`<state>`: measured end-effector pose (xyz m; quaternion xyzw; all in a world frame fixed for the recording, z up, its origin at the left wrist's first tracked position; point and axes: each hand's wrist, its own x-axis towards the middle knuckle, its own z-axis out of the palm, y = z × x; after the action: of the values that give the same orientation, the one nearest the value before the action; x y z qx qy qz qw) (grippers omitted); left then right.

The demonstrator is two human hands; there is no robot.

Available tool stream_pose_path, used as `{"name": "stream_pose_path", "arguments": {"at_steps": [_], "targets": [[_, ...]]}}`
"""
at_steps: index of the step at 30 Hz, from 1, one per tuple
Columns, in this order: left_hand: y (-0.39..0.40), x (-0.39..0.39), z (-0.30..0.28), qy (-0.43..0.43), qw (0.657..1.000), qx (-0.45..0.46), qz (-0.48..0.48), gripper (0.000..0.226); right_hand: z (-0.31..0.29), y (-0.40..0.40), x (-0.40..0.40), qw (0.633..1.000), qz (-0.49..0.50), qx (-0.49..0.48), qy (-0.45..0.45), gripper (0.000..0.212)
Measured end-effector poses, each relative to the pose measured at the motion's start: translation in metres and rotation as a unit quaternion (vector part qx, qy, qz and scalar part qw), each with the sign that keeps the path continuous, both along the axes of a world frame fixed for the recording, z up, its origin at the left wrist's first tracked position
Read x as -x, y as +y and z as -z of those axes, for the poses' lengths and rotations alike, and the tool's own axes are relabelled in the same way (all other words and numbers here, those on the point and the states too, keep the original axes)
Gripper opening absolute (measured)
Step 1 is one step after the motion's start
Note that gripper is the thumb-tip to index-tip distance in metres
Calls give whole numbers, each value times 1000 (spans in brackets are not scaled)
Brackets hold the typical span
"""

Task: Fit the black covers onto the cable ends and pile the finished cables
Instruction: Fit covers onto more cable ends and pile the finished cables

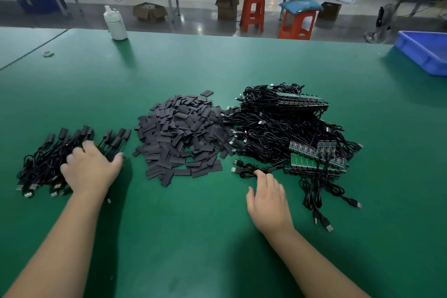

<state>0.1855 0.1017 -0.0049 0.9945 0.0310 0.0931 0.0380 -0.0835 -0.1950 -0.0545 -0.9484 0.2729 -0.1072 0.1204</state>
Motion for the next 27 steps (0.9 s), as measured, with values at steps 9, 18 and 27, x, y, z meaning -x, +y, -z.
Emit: {"name": "stream_pose_path", "arguments": {"at_steps": [9,18,27], "targets": [[14,6,-4,48,997,64,-9,33,0,0,0,1000,7,4,16,48],[13,-36,-32,-62,991,107,46,34,2,-1,-1,1000,7,-1,19,48],[6,-36,-12,85,993,-79,-33,41,4,-2,-2,1000,3,6,5,49]]}}
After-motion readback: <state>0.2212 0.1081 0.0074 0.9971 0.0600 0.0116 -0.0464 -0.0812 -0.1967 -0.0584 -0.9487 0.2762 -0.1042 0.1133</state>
